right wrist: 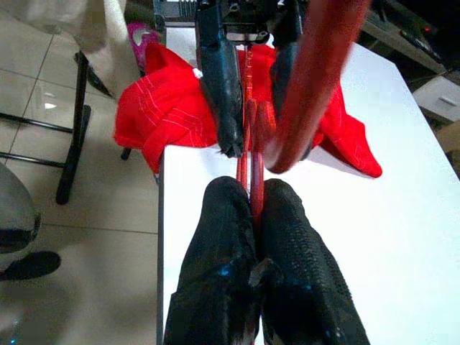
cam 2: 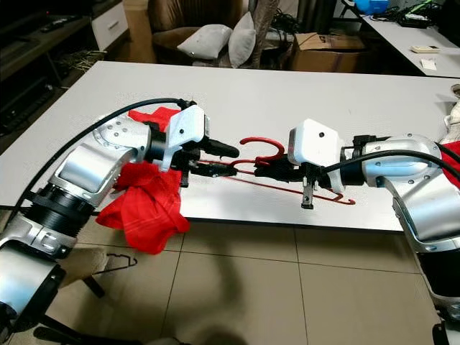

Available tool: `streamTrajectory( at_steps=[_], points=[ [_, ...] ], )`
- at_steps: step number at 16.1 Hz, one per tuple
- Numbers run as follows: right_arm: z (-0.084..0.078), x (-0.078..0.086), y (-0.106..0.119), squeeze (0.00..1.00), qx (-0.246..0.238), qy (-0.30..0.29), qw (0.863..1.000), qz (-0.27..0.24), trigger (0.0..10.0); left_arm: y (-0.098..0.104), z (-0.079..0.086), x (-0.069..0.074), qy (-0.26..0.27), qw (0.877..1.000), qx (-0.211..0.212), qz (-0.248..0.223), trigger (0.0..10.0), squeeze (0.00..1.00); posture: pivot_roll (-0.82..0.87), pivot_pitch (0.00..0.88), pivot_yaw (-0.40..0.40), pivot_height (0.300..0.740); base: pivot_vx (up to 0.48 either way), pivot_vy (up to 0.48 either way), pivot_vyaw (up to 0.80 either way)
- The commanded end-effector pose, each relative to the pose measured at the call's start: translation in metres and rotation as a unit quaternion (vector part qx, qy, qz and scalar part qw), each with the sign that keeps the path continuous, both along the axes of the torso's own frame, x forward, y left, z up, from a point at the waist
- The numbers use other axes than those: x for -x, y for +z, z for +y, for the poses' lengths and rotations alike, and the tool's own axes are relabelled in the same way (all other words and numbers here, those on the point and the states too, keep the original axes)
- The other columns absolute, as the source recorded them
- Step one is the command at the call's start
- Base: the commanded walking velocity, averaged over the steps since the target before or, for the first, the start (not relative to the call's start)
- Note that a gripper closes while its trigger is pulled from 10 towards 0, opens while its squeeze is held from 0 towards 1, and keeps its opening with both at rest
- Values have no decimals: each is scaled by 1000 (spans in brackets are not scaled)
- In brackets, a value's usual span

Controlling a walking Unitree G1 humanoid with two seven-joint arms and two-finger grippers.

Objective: Hang hanger

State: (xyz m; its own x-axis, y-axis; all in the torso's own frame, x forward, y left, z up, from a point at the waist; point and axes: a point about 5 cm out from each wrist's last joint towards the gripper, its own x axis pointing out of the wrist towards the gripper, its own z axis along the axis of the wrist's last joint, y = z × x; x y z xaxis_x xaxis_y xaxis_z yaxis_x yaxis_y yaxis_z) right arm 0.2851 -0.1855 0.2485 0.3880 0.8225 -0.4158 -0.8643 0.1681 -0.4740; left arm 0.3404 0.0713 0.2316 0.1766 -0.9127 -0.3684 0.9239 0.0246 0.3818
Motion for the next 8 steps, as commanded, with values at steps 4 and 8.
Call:
streamTrajectory(
  at_steps=[4,8],
  points=[
    [0,-2,6,0,-3,2,1000,-15,10000,3,4,-4,2,999,-30,-17,0,0,-72,0,56,740,0,0,0],
    [0,-3,7,0,-3,3,1000,-17,10000,6,4,-6,10,999,-28,-21,0,0,-76,0,54,740,0,0,0]
  ],
)
